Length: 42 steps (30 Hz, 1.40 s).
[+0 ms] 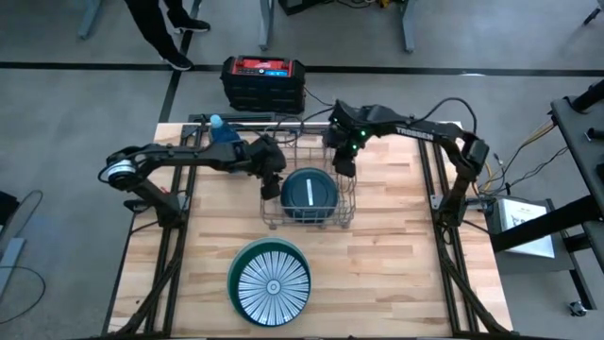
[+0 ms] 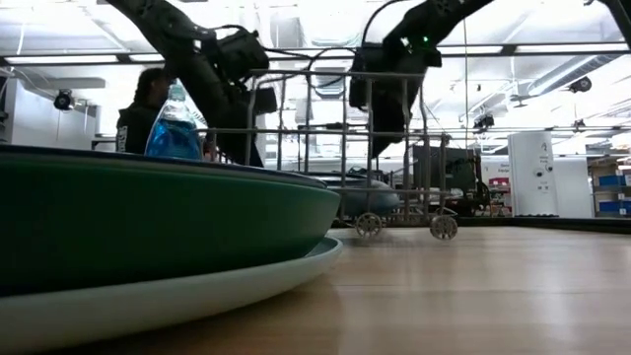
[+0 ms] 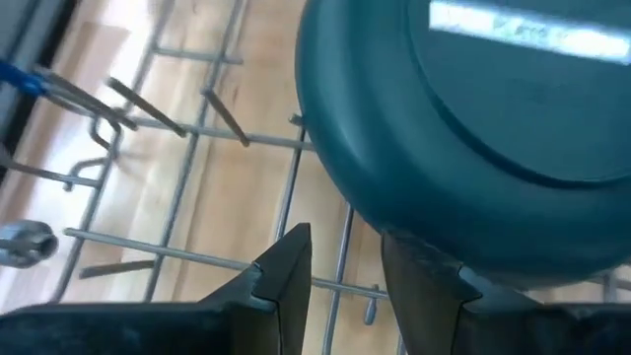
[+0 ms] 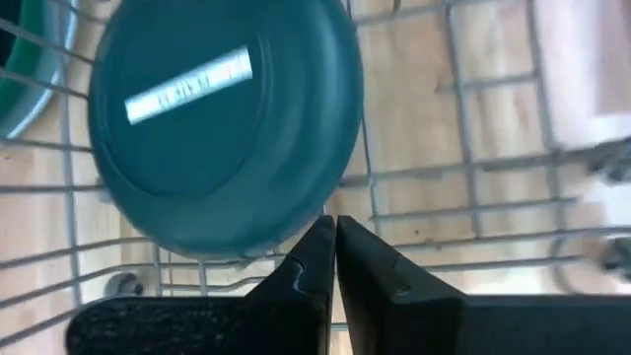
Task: Sort dishes
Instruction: Put the blue plate into the gray dishwasher rack
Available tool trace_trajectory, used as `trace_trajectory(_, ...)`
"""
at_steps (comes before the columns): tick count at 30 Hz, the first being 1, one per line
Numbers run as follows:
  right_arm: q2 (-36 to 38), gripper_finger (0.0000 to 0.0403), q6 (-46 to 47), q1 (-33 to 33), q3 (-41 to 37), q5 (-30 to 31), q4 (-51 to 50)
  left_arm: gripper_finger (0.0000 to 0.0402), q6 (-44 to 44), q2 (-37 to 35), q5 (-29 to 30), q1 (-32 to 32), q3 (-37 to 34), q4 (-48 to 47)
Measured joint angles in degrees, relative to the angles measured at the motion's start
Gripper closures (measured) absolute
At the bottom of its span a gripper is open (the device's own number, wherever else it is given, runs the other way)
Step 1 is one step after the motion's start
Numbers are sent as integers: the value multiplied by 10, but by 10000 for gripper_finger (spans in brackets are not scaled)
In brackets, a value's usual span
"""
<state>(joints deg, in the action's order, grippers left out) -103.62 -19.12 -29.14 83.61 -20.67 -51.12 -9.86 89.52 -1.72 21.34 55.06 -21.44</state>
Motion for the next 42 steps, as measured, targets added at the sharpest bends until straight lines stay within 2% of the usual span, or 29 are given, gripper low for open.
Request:
trace_trajectory(5,-26,401,-1,1,1,15,2,287,3,30,6,0,29,-18)
trace_trajectory(11,-69,402,-16,1,5,17,4,287,7,82,2,1,97,-63)
trace_trajectory(16,-93,402,-38,-3,6,-33,6,287,12,134,3,-1,172,-139)
trace_trajectory(20,-99,402,-36,-7,5,-51,24,287,14,165,30,-2,221,-181)
trace_trajectory(22,-100,402,-35,-10,4,-61,31,287,7,170,33,-1,229,-180)
trace_trajectory(27,-100,401,-36,-23,4,-134,42,287,-4,166,26,-1,230,-169)
trace_trajectory(34,-101,401,-38,-37,4,-161,44,287,-14,155,27,-2,231,-172)
trace_trajectory(42,-101,401,-49,-40,4,-290,53,287,-29,135,30,-2,230,-168)
